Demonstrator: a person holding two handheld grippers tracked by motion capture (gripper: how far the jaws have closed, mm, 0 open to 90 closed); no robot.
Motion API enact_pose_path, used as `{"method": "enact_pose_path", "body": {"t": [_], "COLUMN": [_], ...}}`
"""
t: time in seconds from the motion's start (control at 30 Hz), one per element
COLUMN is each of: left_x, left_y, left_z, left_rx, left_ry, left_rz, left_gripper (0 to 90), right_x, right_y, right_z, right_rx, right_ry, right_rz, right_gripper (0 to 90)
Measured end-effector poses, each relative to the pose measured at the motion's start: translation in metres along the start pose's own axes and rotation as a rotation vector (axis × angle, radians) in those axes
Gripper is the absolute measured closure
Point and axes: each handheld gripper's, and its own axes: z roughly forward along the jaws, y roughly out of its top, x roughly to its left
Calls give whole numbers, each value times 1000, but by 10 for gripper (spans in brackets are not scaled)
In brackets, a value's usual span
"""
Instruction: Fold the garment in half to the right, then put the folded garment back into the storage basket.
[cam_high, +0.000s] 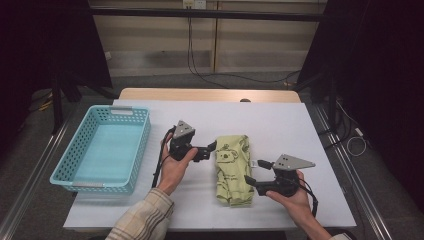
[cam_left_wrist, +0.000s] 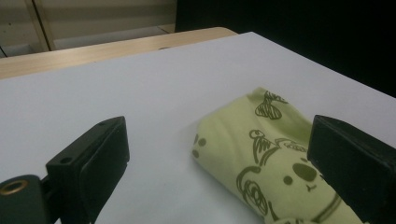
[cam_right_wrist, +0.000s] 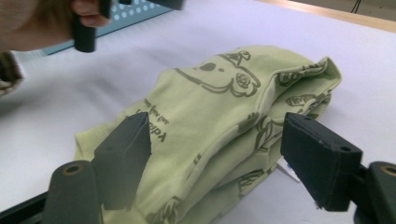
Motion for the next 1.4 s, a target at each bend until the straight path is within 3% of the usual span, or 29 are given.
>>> {"method": "enact_pose_path", "body": {"t": [0.27, 0.57, 0.73, 0.87, 1.0, 1.07, 1.13, 1.2, 1.33, 1.37, 1.4], "left_x": [3, 4, 1, 2, 3, 5, 4, 5, 6, 7, 7], "left_y": [-14, -27, -32, -37, -40, -41, -42, -41, -42, -41, -42], "left_z": [-28, -51, -60, -65, -65, -64, -63, -64, -64, -65, -63], "left_rx": [-24, -20, -21, -9, -10, 11, 0, 3, -16, 2, -3], "left_ry": [41, 64, 50, 65, 71, 73, 73, 79, 83, 91, 89], "left_rz": [3, 6, 15, 31, 17, 38, 22, 32, 9, 30, 27], "left_gripper": [55, 55, 55, 53, 51, 50, 51, 51, 51, 51, 51], "right_x": [-5, -15, -22, -28, -29, -31, -31, -32, -34, -35, -36], "right_y": [6, 15, 21, 23, 21, 21, 21, 20, 18, 17, 16], "right_z": [3, 14, 25, 33, 42, 46, 50, 54, 57, 57, 56], "right_rx": [-9, 2, 16, 29, 57, 55, 68, 86, 99, 99, 98], "right_ry": [-19, -35, -49, -53, -59, -63, -59, -67, -70, -78, -79], "right_rz": [-6, -10, -25, -9, -11, -16, -13, -15, -12, -9, -12], "right_gripper": [263, 317, 385, 440, 476, 509, 529, 619, 779, 806, 829]}}
